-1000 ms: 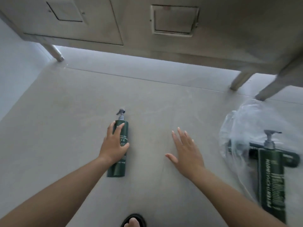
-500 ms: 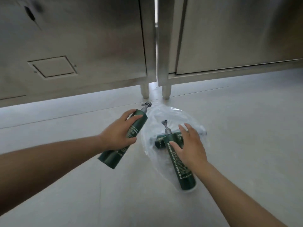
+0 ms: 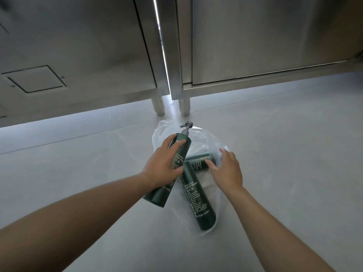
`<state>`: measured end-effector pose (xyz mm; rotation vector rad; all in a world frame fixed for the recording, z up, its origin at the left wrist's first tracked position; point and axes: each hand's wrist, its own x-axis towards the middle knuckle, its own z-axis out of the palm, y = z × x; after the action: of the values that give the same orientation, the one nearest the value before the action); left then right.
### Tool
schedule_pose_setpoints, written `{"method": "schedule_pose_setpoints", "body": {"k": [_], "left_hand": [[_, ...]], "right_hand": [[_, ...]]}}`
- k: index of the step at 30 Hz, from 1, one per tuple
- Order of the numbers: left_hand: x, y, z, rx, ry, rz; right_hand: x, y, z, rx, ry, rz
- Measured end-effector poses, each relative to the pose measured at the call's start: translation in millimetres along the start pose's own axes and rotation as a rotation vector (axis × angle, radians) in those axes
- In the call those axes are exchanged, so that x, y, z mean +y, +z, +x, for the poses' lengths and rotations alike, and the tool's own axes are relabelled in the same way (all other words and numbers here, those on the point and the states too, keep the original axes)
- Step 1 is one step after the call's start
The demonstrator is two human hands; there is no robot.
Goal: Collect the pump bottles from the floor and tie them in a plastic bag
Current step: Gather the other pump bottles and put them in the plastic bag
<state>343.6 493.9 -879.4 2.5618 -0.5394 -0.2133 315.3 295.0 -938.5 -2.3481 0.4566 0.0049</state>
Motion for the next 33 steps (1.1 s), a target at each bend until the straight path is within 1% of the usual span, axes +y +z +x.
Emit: {"method": "schedule_pose_setpoints", "body": {"k": [4, 8, 11, 14, 18, 23, 27, 33], "left_hand": [[-16, -4, -12, -0.057, -0.035, 0.036], [-27, -4, -22, -0.112, -0.028, 0.057], [-31, -5, -23, -0.119, -0.025, 0.069], [-31, -6, -21, -0.134, -0.001, 0.076], [-31, -4, -18, -0.194, 0.064, 0.068], [-18, 3, -12, -0.306, 0.158, 0.073], [-7, 5, -7, -0.371, 0.177, 0.064], [2, 10, 0, -0.414, 0.186, 0.107]], "right_hand": [[6, 8, 1, -0.013, 0.012, -0.055], [7, 9, 3, 0.018, 0.029, -0.019], [6, 8, 3, 0.049, 0.025, -0.001], [3, 5, 0, 0.094, 0.063, 0.072], [-1, -6, -4, 0.174, 0.146, 0.232], [-3, -23, -3, 0.240, 0.150, 0.327], [1, -33, 2, 0.228, 0.196, 0.405], [7, -37, 0, 0.191, 0.154, 0.418]]}}
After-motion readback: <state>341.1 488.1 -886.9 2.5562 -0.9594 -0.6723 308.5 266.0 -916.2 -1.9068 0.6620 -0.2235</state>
